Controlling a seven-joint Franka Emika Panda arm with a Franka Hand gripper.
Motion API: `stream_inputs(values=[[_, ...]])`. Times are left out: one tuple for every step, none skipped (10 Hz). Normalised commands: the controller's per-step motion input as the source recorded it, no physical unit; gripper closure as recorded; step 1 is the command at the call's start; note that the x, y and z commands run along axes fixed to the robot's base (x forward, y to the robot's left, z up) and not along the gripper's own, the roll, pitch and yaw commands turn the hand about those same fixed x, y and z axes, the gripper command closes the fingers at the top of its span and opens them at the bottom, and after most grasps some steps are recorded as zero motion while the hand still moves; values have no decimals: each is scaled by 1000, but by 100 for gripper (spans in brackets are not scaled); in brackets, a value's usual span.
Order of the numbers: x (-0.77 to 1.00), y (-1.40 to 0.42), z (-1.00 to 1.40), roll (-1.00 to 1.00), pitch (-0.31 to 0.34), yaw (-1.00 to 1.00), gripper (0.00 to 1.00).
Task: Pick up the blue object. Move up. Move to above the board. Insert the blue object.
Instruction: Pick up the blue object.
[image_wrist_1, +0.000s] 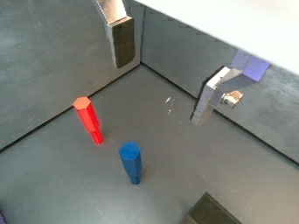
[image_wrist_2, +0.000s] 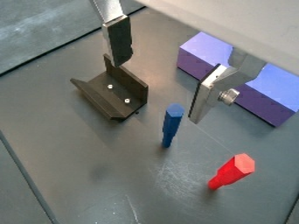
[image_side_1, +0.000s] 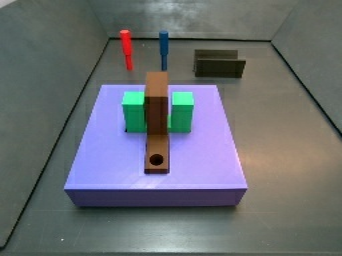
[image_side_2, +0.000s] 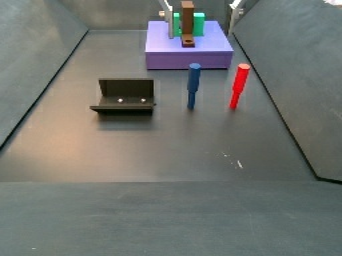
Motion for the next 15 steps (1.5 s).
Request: stream_inputs(values=[[-6, -40, -109, -87, -53, 40, 0], [-11, 0, -100, -80, -71, 20, 0], [-17, 0, -91, -70, -64, 29, 0], [0, 0, -83, -54, -44, 29, 0], [0, -6, -86, -53, -44, 23, 0], [0, -3, -80, -46, -39, 14, 0], [0, 0, -71, -46, -31, 6, 0], [0, 0, -11, -33, 0, 0, 0], [0, 0, -14, -23, 0, 0, 0], [-6, 0, -46, -27, -14, 0, 0], [0, -40, -66, -63, -27, 0, 0], [91, -171, -100, -96, -16, 0, 0], [0, -137, -86, -84, -1, 0, 0], [97, -191, -83, -114, -11, 0, 0], [266, -160, -231, -143, -19, 0, 0]])
